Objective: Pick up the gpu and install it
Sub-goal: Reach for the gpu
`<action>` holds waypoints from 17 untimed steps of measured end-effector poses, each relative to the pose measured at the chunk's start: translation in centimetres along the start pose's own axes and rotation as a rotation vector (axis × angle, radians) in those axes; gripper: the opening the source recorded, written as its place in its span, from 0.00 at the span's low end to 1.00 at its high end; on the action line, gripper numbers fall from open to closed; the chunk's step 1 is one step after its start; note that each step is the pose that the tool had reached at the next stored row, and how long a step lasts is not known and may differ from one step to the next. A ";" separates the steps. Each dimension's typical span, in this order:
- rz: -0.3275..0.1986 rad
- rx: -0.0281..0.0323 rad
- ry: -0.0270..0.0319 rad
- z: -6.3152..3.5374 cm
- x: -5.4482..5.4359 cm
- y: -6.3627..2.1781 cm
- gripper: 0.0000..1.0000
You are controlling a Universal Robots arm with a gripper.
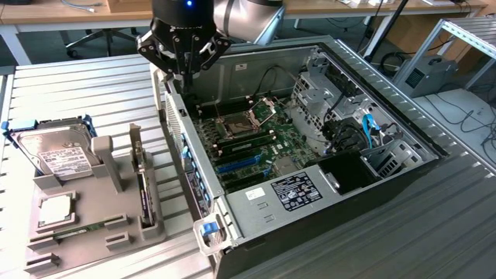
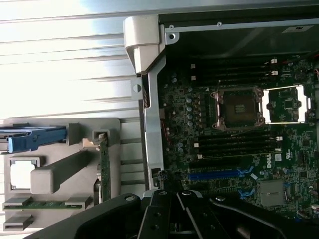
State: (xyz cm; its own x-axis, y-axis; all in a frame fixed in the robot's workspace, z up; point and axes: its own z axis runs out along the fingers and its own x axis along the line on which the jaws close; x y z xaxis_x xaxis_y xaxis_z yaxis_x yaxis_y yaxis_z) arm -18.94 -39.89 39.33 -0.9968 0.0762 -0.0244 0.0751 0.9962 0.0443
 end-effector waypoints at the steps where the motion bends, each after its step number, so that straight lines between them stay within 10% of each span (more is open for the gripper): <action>1: 0.000 0.0000 0.0000 0.00 0.1 -0.01 0.11; 17: 0.000 0.0000 -0.0001 -0.02 0.7 -0.05 0.11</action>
State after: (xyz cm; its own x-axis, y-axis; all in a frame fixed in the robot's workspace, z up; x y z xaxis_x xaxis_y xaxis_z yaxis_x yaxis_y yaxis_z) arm -19.61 -39.90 39.33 -0.9968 0.0762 -0.0245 0.0751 0.9962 0.0444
